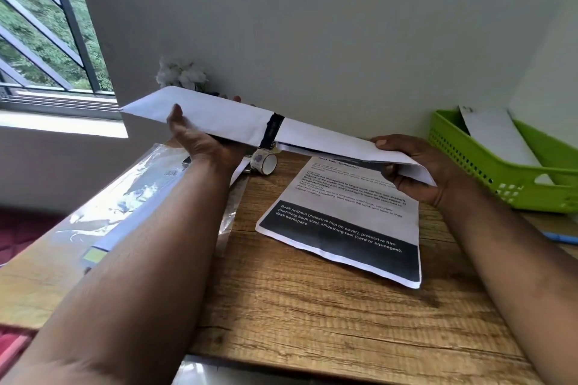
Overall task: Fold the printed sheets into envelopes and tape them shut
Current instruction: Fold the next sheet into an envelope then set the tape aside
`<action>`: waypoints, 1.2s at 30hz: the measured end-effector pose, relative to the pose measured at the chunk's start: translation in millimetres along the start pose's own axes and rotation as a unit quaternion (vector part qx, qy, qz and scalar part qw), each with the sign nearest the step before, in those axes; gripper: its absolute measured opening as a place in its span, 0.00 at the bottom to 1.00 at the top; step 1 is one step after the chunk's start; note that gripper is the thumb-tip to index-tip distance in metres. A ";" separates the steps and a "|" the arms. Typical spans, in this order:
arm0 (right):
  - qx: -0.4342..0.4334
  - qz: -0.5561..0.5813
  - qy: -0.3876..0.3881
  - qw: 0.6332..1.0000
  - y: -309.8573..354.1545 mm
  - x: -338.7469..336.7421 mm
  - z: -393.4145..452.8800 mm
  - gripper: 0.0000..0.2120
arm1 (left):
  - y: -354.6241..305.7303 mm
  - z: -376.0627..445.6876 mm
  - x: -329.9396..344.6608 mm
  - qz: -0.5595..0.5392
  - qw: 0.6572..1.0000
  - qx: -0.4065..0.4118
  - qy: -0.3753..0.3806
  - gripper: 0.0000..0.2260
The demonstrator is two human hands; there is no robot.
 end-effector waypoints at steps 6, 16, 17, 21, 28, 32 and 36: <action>-0.006 -0.010 -0.024 1.000 -1.1 -3.9 2.6 0.05 | 3.4 -0.6 2.9 -0.004 1.000 -0.004 0.008 0.21; -0.031 -0.045 -0.057 0.997 -1.7 -2.9 9.1 0.06 | 13.6 2.0 2.1 -0.013 1.000 -0.026 0.004 0.20; -0.031 -0.055 -0.061 0.996 -1.6 -3.7 8.6 0.05 | 12.4 0.4 3.1 -0.011 1.000 -0.023 0.003 0.19; -0.033 -0.082 -0.072 0.994 2.2 -10.1 6.6 0.13 | 9.5 -8.0 7.8 0.023 0.999 -0.022 0.001 0.14; -0.054 -0.122 -0.084 0.988 6.9 -15.6 6.2 0.08 | 10.1 -5.9 8.4 0.076 0.996 -0.031 0.014 0.12; -0.076 -0.136 -0.073 0.985 13.0 -16.9 5.5 0.05 | 9.7 -4.0 6.5 0.098 0.994 -0.035 0.015 0.11; -0.088 -0.153 -0.086 0.980 19.1 -23.9 4.8 0.03 | 14.8 -7.4 13.4 0.143 0.987 -0.046 0.050 0.12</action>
Point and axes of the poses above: each hand's wrist, its own z-axis towards the middle knuckle, its own x-axis out of the palm, y = z × x, the point moved 9 cm from there along z, towards the middle knuckle, and after that the axes turned 3 degrees about -z, right-handed, at the moved point
